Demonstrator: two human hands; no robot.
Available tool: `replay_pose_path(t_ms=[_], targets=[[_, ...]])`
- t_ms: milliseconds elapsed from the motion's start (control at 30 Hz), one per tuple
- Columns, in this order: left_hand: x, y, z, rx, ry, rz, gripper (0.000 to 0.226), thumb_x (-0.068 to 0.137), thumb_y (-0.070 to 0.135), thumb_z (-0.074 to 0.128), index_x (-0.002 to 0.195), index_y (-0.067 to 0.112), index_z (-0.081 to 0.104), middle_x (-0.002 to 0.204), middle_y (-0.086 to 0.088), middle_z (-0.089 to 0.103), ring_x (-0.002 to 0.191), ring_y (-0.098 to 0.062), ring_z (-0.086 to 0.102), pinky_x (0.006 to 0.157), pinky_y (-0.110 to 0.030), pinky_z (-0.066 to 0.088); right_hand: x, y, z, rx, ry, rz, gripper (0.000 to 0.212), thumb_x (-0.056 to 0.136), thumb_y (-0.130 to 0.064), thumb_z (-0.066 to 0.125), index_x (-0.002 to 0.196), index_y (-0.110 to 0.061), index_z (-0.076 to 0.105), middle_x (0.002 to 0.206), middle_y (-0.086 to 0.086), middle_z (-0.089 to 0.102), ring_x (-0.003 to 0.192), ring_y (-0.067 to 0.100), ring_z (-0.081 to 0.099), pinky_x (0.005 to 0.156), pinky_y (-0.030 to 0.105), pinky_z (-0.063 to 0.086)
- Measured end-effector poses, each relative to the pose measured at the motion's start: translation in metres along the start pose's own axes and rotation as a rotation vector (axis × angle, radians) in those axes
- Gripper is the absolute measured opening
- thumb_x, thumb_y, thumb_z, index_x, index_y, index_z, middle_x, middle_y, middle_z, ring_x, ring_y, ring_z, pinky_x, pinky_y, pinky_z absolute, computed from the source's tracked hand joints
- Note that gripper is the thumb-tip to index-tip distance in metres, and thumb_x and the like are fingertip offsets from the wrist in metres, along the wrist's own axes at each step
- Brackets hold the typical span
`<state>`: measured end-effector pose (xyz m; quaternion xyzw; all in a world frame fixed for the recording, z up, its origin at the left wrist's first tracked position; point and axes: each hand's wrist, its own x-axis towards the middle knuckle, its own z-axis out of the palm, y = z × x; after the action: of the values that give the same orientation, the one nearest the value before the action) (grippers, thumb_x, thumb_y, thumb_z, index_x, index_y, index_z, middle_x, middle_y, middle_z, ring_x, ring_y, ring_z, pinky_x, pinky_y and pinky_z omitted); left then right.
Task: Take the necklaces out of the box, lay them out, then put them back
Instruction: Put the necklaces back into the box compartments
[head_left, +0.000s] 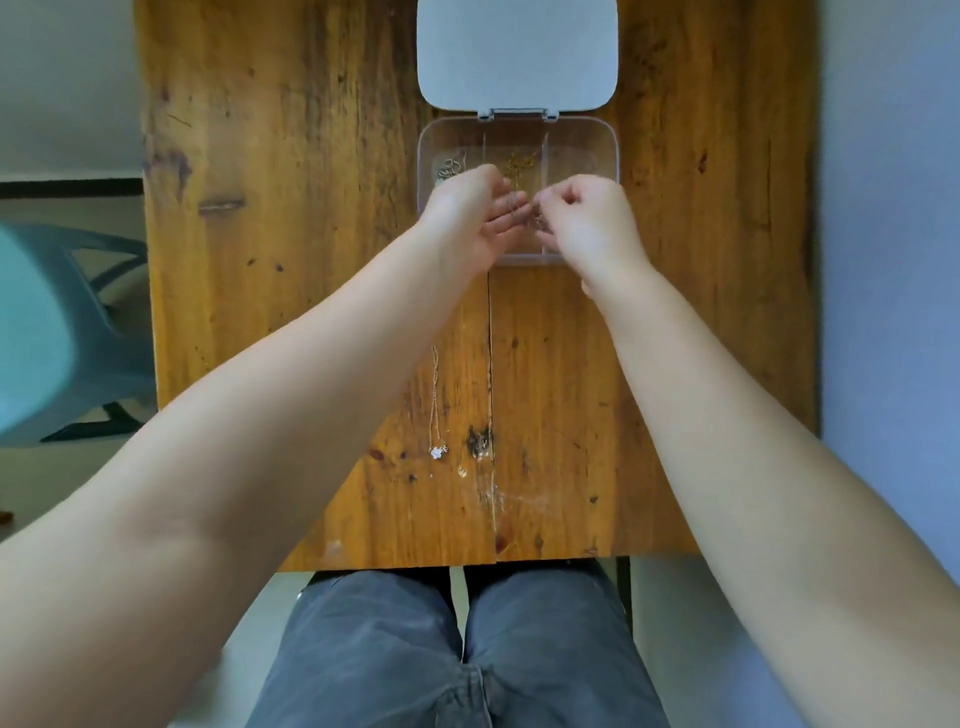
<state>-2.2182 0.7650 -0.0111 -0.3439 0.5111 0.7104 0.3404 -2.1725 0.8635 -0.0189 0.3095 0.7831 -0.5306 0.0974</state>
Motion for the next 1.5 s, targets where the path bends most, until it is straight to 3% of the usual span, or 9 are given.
replay_pose_path(t_ms=[133, 233, 333, 467, 600, 900, 1200, 1367, 1500], targets=[[0.0, 0.01, -0.023, 0.117, -0.028, 0.025, 0.033, 0.089, 0.004, 0.051, 0.123, 0.002, 0.049, 0.12, -0.022, 0.056, 0.11, -0.033, 0.058, 0.086, -0.039, 0.054, -0.005, 0.002, 0.001, -0.183, -0.005, -0.1, 0.023, 0.096, -0.015, 0.048, 0.115, -0.012, 0.061, 0.11, 0.004, 0.065, 0.1, 0.015, 0.063, 0.088, 0.031, 0.054], [0.0, 0.022, -0.069, 0.241, 0.027, 0.259, 0.018, 0.091, 0.006, 0.047, 0.102, 0.008, 0.061, 0.092, -0.01, 0.068, 0.081, -0.018, 0.069, 0.071, -0.03, 0.057, -0.034, 0.02, -0.001, -0.119, 0.022, -0.169, 0.019, 0.095, -0.012, 0.049, 0.11, -0.014, 0.061, 0.106, 0.0, 0.066, 0.1, 0.013, 0.063, 0.085, 0.026, 0.053], [0.0, 0.011, -0.112, 0.738, 0.157, 0.454, 0.026, 0.085, 0.005, 0.039, 0.088, 0.016, 0.063, 0.077, -0.002, 0.067, 0.071, -0.017, 0.063, 0.073, -0.034, 0.052, -0.082, 0.054, 0.015, -0.091, -0.064, -0.053, 0.017, 0.095, -0.008, 0.047, 0.098, -0.017, 0.061, 0.095, -0.003, 0.066, 0.091, 0.013, 0.065, 0.077, 0.028, 0.055], [0.009, -0.028, -0.133, 1.501, 0.069, 0.762, 0.027, 0.088, 0.013, 0.051, 0.115, 0.009, 0.056, 0.107, -0.015, 0.056, 0.103, -0.033, 0.051, 0.084, -0.041, 0.044, -0.142, 0.095, 0.057, -0.207, -0.133, 0.059, 0.017, 0.096, -0.014, 0.049, 0.108, -0.017, 0.061, 0.108, -0.002, 0.064, 0.091, 0.008, 0.059, 0.072, 0.013, 0.048], [0.019, -0.031, -0.133, 1.799, 0.117, 0.94, 0.029, 0.089, 0.021, 0.057, 0.111, 0.002, 0.053, 0.114, -0.02, 0.052, 0.106, -0.039, 0.046, 0.077, -0.047, 0.041, -0.177, 0.111, 0.092, -0.308, -0.057, 0.055, 0.023, 0.095, -0.023, 0.052, 0.117, -0.017, 0.058, 0.119, 0.0, 0.056, 0.095, 0.008, 0.055, 0.073, 0.014, 0.045], [0.028, -0.019, -0.136, 1.626, -0.024, 1.004, 0.014, 0.091, 0.016, 0.051, 0.09, 0.003, 0.057, 0.097, -0.016, 0.058, 0.092, -0.029, 0.051, 0.068, -0.037, 0.041, -0.184, 0.114, 0.13, -0.601, 0.074, -0.158, 0.019, 0.092, -0.025, 0.059, 0.107, -0.014, 0.063, 0.108, 0.005, 0.06, 0.099, 0.02, 0.054, 0.083, 0.029, 0.042], [-0.015, -0.032, -0.067, 0.611, -0.293, 0.354, 0.015, 0.09, 0.009, 0.051, 0.075, 0.012, 0.054, 0.075, -0.006, 0.069, 0.06, -0.009, 0.063, 0.063, -0.026, 0.057, -0.186, 0.131, 0.057, -0.253, 0.163, -0.113, 0.01, 0.093, -0.019, 0.056, 0.1, -0.012, 0.059, 0.107, -0.003, 0.054, 0.082, 0.008, 0.055, 0.068, 0.011, 0.045], [-0.025, -0.069, 0.041, 0.656, -0.499, 0.191, 0.017, 0.091, 0.007, 0.052, 0.073, 0.01, 0.053, 0.072, -0.008, 0.066, 0.059, -0.014, 0.063, 0.061, -0.027, 0.058, -0.181, 0.172, -0.041, -0.328, 0.41, -0.061, 0.008, 0.09, -0.013, 0.061, 0.096, -0.008, 0.06, 0.1, -0.002, 0.052, 0.082, 0.01, 0.055, 0.068, 0.006, 0.035], [-0.018, -0.113, 0.12, 0.79, -0.45, 0.22, 0.006, 0.089, 0.007, 0.056, 0.084, 0.006, 0.058, 0.075, -0.009, 0.069, 0.063, -0.015, 0.069, 0.064, -0.029, 0.061, -0.168, 0.209, -0.097, -0.398, 0.473, 0.049, 0.009, 0.09, -0.013, 0.06, 0.097, -0.008, 0.061, 0.099, 0.002, 0.054, 0.085, 0.018, 0.058, 0.07, 0.025, 0.043]])
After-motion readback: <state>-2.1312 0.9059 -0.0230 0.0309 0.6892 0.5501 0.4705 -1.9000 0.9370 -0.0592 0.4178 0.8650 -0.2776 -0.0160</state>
